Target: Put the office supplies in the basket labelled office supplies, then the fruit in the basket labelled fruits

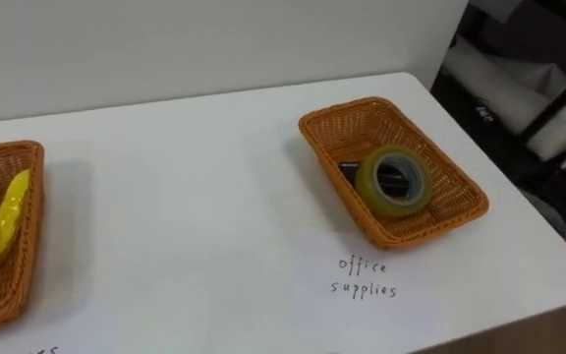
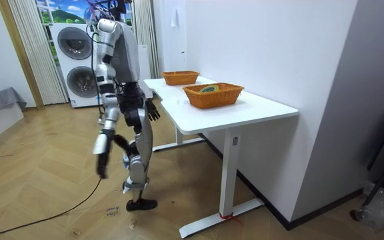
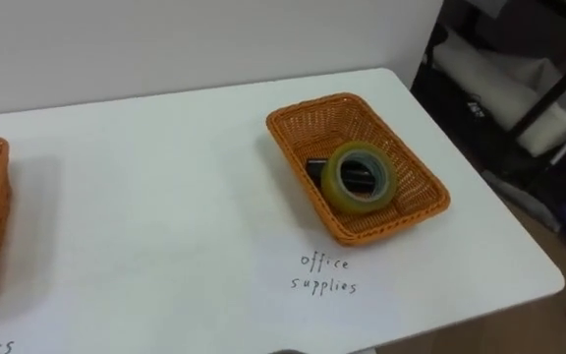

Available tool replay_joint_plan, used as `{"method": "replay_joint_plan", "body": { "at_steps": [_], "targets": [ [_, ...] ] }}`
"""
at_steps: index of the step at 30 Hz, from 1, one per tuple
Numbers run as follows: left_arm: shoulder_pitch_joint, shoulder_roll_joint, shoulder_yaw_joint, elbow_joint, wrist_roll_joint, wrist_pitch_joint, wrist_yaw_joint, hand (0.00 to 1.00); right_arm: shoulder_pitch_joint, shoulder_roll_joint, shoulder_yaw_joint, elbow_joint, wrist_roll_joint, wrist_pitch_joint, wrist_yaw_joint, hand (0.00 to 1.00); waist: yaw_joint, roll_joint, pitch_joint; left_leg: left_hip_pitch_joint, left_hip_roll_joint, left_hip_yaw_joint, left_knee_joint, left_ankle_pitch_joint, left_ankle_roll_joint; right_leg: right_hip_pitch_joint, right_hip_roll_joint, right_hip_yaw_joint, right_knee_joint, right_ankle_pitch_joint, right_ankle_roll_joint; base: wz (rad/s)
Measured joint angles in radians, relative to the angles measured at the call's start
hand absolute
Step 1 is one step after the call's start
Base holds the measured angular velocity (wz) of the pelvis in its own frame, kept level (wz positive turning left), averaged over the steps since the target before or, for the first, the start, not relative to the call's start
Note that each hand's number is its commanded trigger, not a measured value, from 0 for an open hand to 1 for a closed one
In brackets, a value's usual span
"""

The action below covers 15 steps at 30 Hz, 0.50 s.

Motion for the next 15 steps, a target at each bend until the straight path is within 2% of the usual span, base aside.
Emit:
{"method": "replay_joint_plan", "body": {
  "at_steps": [3, 5, 8, 10, 13, 15],
  "targets": [
    [-0.010, 0.000, -0.025, 0.000, 0.007, -0.001, -0.013, 0.00, -0.053, -0.001, 0.074, -0.002, -0.095, 0.000, 0.118, 0.00, 0.035, 0.018, 0.0021, 0.001, 0.002, -0.002, 0.000, -0.001, -0.001, 0.004, 0.002, -0.001, -0.001, 0.000, 0.000, 0.01],
    [-0.009, -0.001, -0.033, 0.001, 0.006, -0.003, -0.018, 0.00, -0.089, -0.002, 0.116, -0.004, -0.148, 0.000, 0.178, 0.00, 0.049, 0.027, 0.0080, 0.006, 0.002, -0.003, 0.000, -0.001, -0.002, 0.009, 0.002, -0.007, -0.001, -0.001, -0.002, 0.07],
    [-0.008, 0.003, -0.028, 0.002, 0.012, -0.007, -0.019, 0.00, -0.140, -0.002, 0.161, -0.003, -0.263, 0.000, 0.272, 0.00, 0.055, 0.027, 0.0092, 0.008, 0.000, -0.025, -0.001, -0.001, -0.003, 0.016, -0.002, -0.024, -0.002, -0.013, -0.002, 0.19],
    [-0.006, 0.003, -0.029, 0.002, 0.040, -0.010, -0.020, 0.00, -0.159, -0.002, 0.189, -0.002, -0.292, -0.002, 0.317, 0.00, 0.078, 0.025, 0.0092, 0.008, 0.000, -0.034, -0.001, -0.001, -0.004, 0.017, -0.002, -0.031, -0.006, -0.014, -0.002, 0.12],
    [0.002, 0.003, -0.028, 0.002, 0.073, -0.014, -0.019, 0.00, -0.162, -0.001, 0.224, -0.001, -0.309, -0.002, 0.367, 0.00, 0.084, 0.018, 0.0081, 0.001, -0.003, -0.058, 0.002, 0.000, -0.004, 0.030, -0.005, -0.051, -0.018, -0.013, -0.002, 0.19],
    [0.002, 0.003, -0.028, 0.004, 0.077, -0.015, -0.015, 0.00, -0.155, 0.001, 0.241, 0.006, -0.312, -0.002, 0.389, 0.00, 0.104, 0.015, 0.0087, 0.001, -0.004, -0.061, 0.003, 0.000, -0.004, 0.033, -0.005, -0.054, -0.019, -0.013, -0.001, 0.06]
  ]
}}
